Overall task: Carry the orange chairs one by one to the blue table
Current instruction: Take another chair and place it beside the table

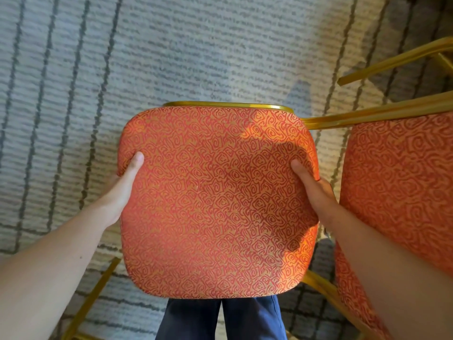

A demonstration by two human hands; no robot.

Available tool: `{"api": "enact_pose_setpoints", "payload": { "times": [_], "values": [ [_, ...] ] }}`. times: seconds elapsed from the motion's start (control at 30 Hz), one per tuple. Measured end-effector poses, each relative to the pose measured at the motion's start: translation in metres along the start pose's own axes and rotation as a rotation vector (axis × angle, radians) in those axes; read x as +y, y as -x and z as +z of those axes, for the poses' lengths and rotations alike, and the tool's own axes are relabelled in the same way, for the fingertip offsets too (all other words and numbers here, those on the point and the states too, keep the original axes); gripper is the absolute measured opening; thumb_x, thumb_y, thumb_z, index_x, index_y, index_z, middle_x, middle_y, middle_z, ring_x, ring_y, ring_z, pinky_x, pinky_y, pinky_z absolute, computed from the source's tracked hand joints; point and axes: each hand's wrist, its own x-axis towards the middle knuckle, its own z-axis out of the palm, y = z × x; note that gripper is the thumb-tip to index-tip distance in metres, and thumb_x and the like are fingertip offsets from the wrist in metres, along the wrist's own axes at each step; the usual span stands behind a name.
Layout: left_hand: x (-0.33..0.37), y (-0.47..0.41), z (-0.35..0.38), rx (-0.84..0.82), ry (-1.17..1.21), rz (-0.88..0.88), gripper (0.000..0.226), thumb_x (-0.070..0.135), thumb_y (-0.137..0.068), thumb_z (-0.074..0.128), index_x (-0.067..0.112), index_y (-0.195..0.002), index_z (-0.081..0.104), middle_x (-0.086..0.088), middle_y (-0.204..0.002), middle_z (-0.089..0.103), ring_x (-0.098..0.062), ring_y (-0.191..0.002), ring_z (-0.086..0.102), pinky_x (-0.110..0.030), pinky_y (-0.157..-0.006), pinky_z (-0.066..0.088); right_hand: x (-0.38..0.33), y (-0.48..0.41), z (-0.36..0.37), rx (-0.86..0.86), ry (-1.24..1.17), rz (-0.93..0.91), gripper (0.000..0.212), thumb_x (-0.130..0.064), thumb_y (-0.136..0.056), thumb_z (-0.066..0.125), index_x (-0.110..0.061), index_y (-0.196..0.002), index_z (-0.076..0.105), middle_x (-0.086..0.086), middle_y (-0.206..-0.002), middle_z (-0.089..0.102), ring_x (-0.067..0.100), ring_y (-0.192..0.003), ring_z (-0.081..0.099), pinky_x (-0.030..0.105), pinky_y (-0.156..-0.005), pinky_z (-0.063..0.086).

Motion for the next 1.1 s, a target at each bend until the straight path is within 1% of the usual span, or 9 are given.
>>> {"api": "enact_pose_setpoints", "payload": {
  "times": [0.13, 0.23, 0.37, 0.43, 0.53, 0.63, 0.73, 0.9, 1.1],
  "values": [
    [0.005, 0.009, 0.003, 0.054, -0.031, -0.006, 0.105, 0.090, -0.051, 0.054, 0.023, -0.132, 0.056, -0.006, -0.123, 0.061, -0.027, -0.114, 0.058, -0.046, -0.102, 0.045, -0.004, 0.006, -0.005, -0.018, 0.059, 0.001, 0.041, -0.064, -0.075, 0.068, -0.024, -0.086, 0.066, -0.003, -0.088, 0.071, 0.018, -0.086, 0.067, 0.033, -0.084, 0.051],
    [0.016, 0.025, -0.005, 0.063, -0.038, 0.014, 0.104, 0.097, -0.039, 0.054, 0.029, -0.118, 0.061, -0.003, -0.116, 0.065, -0.026, -0.108, 0.061, -0.046, -0.101, 0.047, -0.013, 0.019, -0.010, -0.029, 0.080, 0.037, 0.047, -0.069, -0.073, 0.066, -0.024, -0.084, 0.063, -0.002, -0.087, 0.070, 0.020, -0.085, 0.067, 0.035, -0.084, 0.051],
    [0.043, 0.057, -0.026, 0.064, -0.055, 0.038, 0.105, 0.101, -0.031, 0.052, 0.033, -0.111, 0.063, 0.000, -0.116, 0.066, -0.025, -0.109, 0.061, -0.047, -0.103, 0.045, -0.038, 0.063, -0.020, -0.031, 0.127, 0.051, 0.091, -0.090, -0.042, 0.064, -0.021, -0.101, 0.065, 0.002, -0.103, 0.071, 0.025, -0.095, 0.066, 0.040, -0.095, 0.051],
    [0.060, 0.081, -0.037, 0.080, -0.039, 0.017, 0.113, 0.101, -0.031, 0.052, 0.027, -0.115, 0.064, -0.002, -0.118, 0.065, -0.025, -0.109, 0.061, -0.047, -0.102, 0.045, -0.057, 0.093, -0.027, -0.021, 0.127, 0.036, 0.109, -0.091, -0.041, 0.065, -0.019, -0.123, 0.063, 0.004, -0.114, 0.068, 0.025, -0.099, 0.064, 0.038, -0.095, 0.049],
    [0.085, 0.120, -0.055, 0.081, 0.000, 0.016, 0.120, 0.100, -0.032, 0.055, 0.021, -0.122, 0.064, -0.004, -0.117, 0.067, -0.027, -0.106, 0.064, -0.047, -0.100, 0.047, -0.092, 0.139, -0.040, 0.003, 0.153, -0.004, 0.096, -0.080, -0.065, 0.065, -0.009, -0.130, 0.060, 0.006, -0.115, 0.064, 0.024, -0.098, 0.061, 0.032, -0.091, 0.047],
    [0.111, 0.176, -0.069, 0.076, 0.022, 0.085, 0.116, 0.095, -0.045, 0.056, 0.018, -0.132, 0.057, -0.005, -0.127, 0.062, -0.028, -0.115, 0.060, -0.046, -0.102, 0.046, -0.125, 0.187, -0.059, 0.022, 0.181, -0.060, 0.108, -0.083, -0.058, 0.065, -0.005, -0.132, 0.058, 0.011, -0.116, 0.065, 0.026, -0.101, 0.063, 0.036, -0.097, 0.049],
    [0.135, 0.226, -0.081, 0.097, 0.030, 0.126, 0.102, 0.085, -0.064, 0.056, 0.013, -0.136, 0.053, 0.000, -0.120, 0.057, -0.027, -0.118, 0.056, -0.034, -0.097, 0.043, -0.151, 0.227, -0.077, 0.044, 0.249, -0.130, 0.129, -0.093, -0.040, 0.059, -0.006, -0.135, 0.056, 0.013, -0.129, 0.062, 0.028, -0.113, 0.061, 0.041, -0.105, 0.045],
    [0.167, 0.289, -0.111, 0.026, 0.121, 0.191, 0.112, 0.094, -0.040, 0.062, 0.021, -0.126, 0.061, -0.002, -0.119, 0.066, -0.024, -0.106, 0.064, -0.043, -0.100, 0.047, -0.193, 0.277, -0.112, 0.052, 0.273, -0.256, 0.139, -0.100, -0.027, 0.057, -0.015, -0.137, 0.057, 0.010, -0.133, 0.061, 0.028, -0.119, 0.060, 0.044, -0.108, 0.043],
    [0.176, 0.332, -0.122, 0.025, 0.160, 0.185, 0.133, 0.095, -0.021, 0.065, 0.020, -0.131, 0.058, -0.008, -0.118, 0.068, -0.028, -0.105, 0.066, -0.051, -0.100, 0.046, -0.197, 0.248, -0.145, -0.022, 0.215, -0.160, 0.137, -0.098, -0.020, 0.065, -0.021, -0.133, 0.060, 0.006, -0.132, 0.063, 0.027, -0.117, 0.062, 0.044, -0.108, 0.043]
  ]
}}
